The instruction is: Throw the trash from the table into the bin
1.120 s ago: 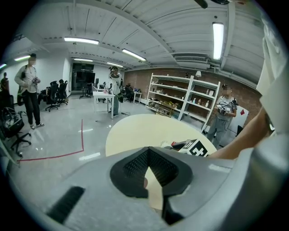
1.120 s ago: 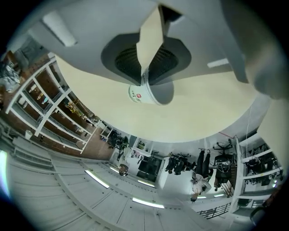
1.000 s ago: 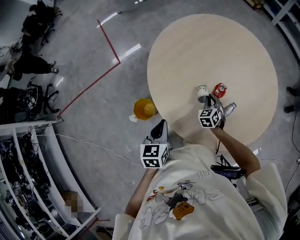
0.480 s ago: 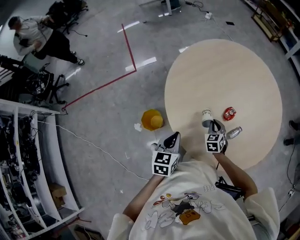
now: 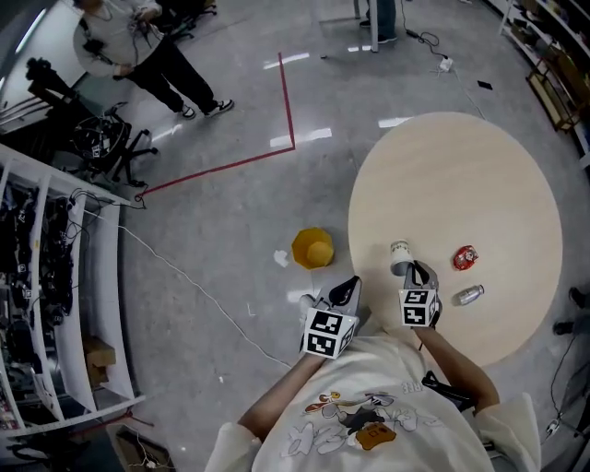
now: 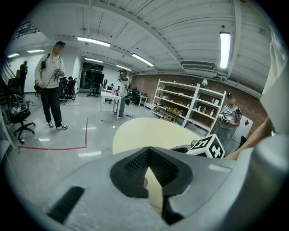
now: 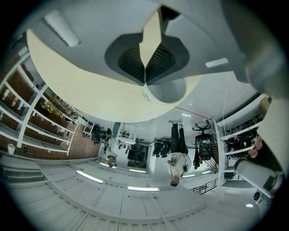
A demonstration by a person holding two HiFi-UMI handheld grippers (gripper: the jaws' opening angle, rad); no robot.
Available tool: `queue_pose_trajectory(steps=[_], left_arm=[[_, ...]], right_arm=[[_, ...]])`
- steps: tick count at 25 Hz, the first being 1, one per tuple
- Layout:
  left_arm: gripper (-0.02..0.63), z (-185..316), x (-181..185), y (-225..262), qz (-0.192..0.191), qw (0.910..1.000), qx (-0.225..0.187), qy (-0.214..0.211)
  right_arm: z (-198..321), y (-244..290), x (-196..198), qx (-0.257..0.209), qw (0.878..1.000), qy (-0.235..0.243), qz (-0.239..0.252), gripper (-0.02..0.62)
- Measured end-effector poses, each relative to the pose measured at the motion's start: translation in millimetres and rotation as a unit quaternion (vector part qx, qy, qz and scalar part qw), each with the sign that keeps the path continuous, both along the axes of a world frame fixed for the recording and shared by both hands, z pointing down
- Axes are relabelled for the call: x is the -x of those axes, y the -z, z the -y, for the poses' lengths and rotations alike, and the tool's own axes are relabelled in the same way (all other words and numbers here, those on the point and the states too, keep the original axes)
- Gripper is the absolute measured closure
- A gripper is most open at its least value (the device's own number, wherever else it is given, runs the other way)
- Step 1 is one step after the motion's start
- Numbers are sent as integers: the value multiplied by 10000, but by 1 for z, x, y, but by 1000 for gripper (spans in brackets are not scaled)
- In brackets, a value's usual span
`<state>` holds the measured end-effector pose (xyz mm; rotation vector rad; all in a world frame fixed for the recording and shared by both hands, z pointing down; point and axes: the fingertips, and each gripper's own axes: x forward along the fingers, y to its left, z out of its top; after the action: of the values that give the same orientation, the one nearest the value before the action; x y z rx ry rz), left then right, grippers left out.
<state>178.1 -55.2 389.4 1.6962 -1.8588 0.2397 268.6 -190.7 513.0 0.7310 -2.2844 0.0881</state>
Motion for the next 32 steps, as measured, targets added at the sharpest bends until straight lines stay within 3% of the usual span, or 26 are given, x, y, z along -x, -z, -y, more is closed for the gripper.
queue_pose_trajectory(steps=[18,32], left_arm=[[603,-56,62,8,-315,9953,-34,917],[603,-110,106,8,-546,9850,-178,1628]], right_arm=[[-51,29,91,214,9957,887,157,575],[-105,33,148,268,9857,1664,37,575]])
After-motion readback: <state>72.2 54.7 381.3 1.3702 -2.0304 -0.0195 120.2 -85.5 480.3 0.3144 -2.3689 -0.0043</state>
